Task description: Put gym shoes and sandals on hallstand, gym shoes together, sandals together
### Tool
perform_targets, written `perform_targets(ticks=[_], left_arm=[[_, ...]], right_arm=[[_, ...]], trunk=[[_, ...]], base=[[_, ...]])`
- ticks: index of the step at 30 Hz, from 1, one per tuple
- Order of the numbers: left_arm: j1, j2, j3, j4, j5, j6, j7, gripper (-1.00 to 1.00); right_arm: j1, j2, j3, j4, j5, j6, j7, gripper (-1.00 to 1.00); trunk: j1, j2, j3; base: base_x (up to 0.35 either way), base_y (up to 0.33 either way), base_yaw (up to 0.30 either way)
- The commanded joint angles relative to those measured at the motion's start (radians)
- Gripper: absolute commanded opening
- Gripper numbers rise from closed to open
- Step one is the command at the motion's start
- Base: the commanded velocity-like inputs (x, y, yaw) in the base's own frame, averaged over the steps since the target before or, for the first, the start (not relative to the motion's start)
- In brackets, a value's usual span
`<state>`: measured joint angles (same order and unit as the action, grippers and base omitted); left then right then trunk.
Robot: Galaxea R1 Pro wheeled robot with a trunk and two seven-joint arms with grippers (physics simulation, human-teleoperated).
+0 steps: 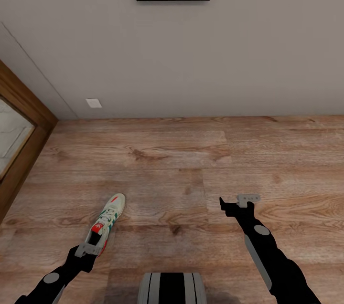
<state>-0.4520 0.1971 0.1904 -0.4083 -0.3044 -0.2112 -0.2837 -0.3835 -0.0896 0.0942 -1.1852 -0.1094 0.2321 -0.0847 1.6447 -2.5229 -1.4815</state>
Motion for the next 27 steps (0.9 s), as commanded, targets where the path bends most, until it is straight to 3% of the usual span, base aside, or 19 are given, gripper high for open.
perform_targets(ticks=[1, 21, 27], left_arm=[[-0.001, -0.001, 0.008, 0.0, -0.012, -0.005, -0.006, -1.0], [-0.001, -0.001, 0.008, 0.0, 0.001, -0.005, -0.006, -1.0], [-0.001, -0.004, 0.007, 0.001, 0.002, -0.005, -0.006, -1.0]], right_arm=[[-0.001, -0.001, 0.004, -0.001, -0.01, 0.004, -0.009, 1.0], [0.0, -0.001, 0.006, 0.001, -0.008, 0.004, -0.009, 1.0], [0.0, -0.003, 0.007, 0.006, -0.004, 0.001, -0.007, 1.0]], trunk=[[0.0, 0.0, -0.001], [0.0, 0.0, -0.001], [-0.003, 0.001, 0.023]], base=[[0.0, 0.0, 0.0], [0.0, 0.0, 0.0], [0.0, 0.0, 0.0]])
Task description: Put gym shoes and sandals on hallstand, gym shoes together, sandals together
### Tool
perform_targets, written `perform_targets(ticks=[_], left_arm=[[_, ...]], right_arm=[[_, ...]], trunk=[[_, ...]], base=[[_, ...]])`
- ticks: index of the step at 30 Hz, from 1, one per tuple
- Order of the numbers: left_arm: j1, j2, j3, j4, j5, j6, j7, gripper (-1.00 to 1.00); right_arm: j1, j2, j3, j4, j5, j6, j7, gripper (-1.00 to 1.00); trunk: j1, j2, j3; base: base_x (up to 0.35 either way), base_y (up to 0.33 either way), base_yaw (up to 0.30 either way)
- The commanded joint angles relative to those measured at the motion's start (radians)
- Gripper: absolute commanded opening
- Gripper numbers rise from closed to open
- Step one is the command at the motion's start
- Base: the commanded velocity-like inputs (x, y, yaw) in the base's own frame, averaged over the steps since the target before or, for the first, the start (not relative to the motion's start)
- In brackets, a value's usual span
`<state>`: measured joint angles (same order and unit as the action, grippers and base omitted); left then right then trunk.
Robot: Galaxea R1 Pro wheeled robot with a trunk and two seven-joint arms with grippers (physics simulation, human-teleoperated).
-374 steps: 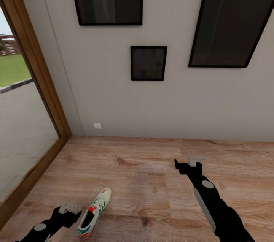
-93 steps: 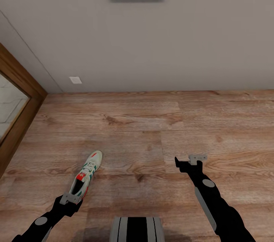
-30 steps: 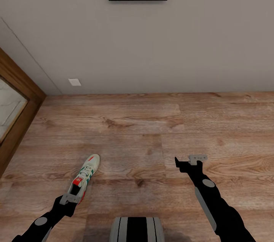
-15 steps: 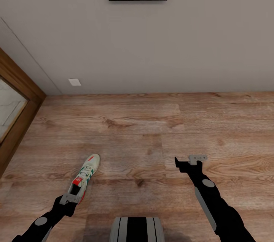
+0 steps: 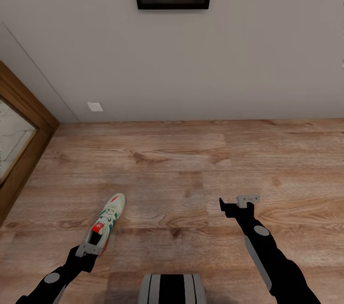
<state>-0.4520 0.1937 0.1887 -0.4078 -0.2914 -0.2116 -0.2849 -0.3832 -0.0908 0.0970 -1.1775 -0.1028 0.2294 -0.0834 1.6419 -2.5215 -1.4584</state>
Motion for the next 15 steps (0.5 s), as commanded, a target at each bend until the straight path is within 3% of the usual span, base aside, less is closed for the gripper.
perform_targets(ticks=[1, 15], left_arm=[[0.0, -0.002, 0.008, 0.001, -0.011, -0.005, -0.005, -1.0], [0.0, -0.002, 0.008, 0.002, -0.003, -0.005, -0.005, -1.0]], right_arm=[[0.0, -0.002, 0.004, -0.001, -0.01, 0.004, -0.009, 1.0], [0.0, -0.009, 0.004, 0.0, -0.009, 0.004, -0.008, 1.0]], trunk=[[-0.001, 0.0, 0.003], [-0.007, 0.003, 0.058]], base=[[0.0, 0.0, 0.0], [0.0, 0.0, 0.0]])
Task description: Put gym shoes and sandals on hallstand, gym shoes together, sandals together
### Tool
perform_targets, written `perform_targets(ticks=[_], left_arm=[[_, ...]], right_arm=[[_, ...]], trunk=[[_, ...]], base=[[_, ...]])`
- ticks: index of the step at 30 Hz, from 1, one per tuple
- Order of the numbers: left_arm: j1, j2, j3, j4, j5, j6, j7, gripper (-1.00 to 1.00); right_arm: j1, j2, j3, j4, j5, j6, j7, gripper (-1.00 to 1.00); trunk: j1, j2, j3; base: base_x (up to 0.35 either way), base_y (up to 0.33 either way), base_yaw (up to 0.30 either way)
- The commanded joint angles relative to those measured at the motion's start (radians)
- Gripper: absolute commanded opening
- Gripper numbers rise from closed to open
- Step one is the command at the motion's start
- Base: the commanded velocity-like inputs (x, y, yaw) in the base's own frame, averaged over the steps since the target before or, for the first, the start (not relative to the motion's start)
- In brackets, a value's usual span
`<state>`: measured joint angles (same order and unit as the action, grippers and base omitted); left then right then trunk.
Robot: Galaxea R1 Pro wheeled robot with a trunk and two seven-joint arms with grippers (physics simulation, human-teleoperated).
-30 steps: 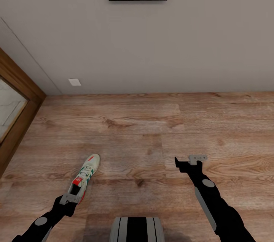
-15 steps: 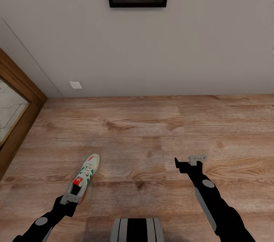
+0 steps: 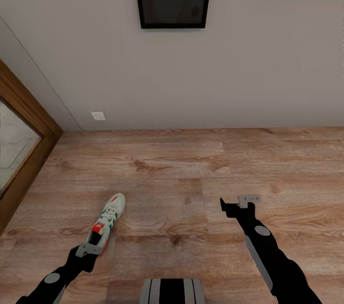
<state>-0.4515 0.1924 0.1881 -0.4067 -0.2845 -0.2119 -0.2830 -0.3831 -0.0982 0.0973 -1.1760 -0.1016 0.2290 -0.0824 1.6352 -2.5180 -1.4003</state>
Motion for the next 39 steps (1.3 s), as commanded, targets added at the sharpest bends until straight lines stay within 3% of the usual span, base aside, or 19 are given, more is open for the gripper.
perform_targets(ticks=[1, 8, 18, 24, 25, 27, 33, 39], left_arm=[[0.0, -0.001, 0.008, 0.001, -0.008, -0.004, -0.007, -1.0], [0.005, 0.002, 0.008, 0.011, 0.02, -0.004, -0.007, -1.0], [0.005, 0.001, 0.014, 0.013, 0.087, -0.009, -0.007, -1.0], [0.011, 0.0, 0.016, 0.018, 0.125, -0.073, -0.006, -1.0], [0.044, -0.001, 0.016, 0.041, 0.192, -0.136, -0.005, -1.0], [0.049, -0.001, 0.016, 0.045, 0.211, -0.142, -0.005, -1.0], [0.082, 0.001, 0.016, 0.044, 0.232, -0.16, -0.005, -1.0], [0.098, 0.002, 0.016, 0.047, 0.255, -0.19, -0.005, -1.0]], right_arm=[[0.0, -0.001, 0.004, -0.002, -0.011, 0.004, -0.009, 1.0], [0.0, -0.002, 0.004, -0.007, -0.012, 0.004, -0.009, 1.0], [0.0, -0.001, 0.005, 0.003, -0.008, 0.004, -0.011, 1.0], [0.012, -0.001, 0.005, 0.029, -0.008, 0.002, -0.012, 1.0], [0.056, -0.014, 0.001, 0.12, -0.011, -0.021, -0.012, 1.0], [0.073, -0.02, 0.001, 0.163, -0.012, -0.067, -0.012, 1.0], [0.106, -0.033, -0.001, 0.237, -0.012, -0.202, -0.013, 1.0], [0.137, -0.07, -0.001, 0.339, -0.016, -0.304, -0.014, 1.0]], trunk=[[-0.001, 0.0, 0.003], [-0.004, 0.002, 0.03], [-0.008, 0.004, 0.069], [-0.011, 0.005, 0.093], [-0.011, 0.006, 0.098], [-0.012, 0.006, 0.109], [-0.015, 0.007, 0.141], [-0.018, 0.009, 0.174]], base=[[0.0, 0.0, 0.0], [0.0, 0.0, 0.0], [0.0, 0.0, 0.0], [0.0, 0.0, 0.0], [0.0, 0.0, -0.082], [0.0, 0.0, -0.098], [0.0, 0.0, -0.11], [0.0, 0.0, -0.114]])
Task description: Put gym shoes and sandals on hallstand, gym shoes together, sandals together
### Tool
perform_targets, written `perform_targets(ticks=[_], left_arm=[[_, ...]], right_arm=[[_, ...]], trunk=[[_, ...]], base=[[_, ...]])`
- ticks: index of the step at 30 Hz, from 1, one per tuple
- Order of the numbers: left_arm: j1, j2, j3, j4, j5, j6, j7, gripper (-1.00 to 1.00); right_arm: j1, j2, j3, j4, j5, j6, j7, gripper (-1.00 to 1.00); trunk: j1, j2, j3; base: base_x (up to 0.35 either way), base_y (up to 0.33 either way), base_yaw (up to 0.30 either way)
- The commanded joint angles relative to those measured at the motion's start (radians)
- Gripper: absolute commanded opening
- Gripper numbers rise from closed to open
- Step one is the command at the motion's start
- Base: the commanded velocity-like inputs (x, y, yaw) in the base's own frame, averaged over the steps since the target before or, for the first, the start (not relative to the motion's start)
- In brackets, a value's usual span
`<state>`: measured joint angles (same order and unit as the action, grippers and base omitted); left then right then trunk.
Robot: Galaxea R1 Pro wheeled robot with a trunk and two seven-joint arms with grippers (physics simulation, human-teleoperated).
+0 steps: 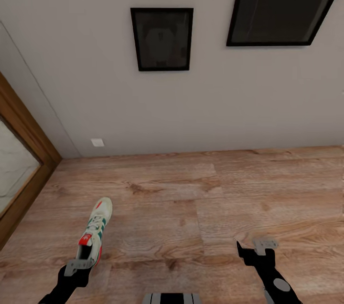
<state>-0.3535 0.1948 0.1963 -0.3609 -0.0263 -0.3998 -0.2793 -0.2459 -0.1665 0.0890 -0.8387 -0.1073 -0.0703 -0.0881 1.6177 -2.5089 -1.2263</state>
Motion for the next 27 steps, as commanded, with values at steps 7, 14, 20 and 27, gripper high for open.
perform_targets(ticks=[7, 14, 20, 27], left_arm=[[0.043, -0.001, 0.008, -0.005, 0.05, -0.011, -0.009, -1.0], [0.065, -0.003, 0.008, -0.001, 0.07, -0.026, -0.01, -1.0], [0.082, -0.011, 0.008, 0.001, 0.074, -0.052, -0.009, -1.0], [0.089, -0.013, 0.008, 0.013, 0.084, -0.072, -0.008, -1.0]], right_arm=[[0.007, -0.012, 0.008, 0.156, -0.013, -0.145, -0.01, 1.0], [0.008, -0.008, 0.008, 0.297, -0.015, -0.26, -0.01, 1.0], [0.008, -0.001, 0.008, 0.364, -0.017, -0.344, -0.01, 1.0], [0.008, 0.002, 0.008, 0.375, -0.018, -0.362, -0.01, 1.0]], trunk=[[-0.003, 0.001, 0.037], [-0.006, 0.003, 0.075], [-0.009, 0.004, 0.108], [-0.012, 0.006, 0.145]], base=[[0.0, 0.0, -0.115], [0.0, 0.0, -0.115], [0.0, 0.0, -0.115], [0.0, 0.0, -0.115]])
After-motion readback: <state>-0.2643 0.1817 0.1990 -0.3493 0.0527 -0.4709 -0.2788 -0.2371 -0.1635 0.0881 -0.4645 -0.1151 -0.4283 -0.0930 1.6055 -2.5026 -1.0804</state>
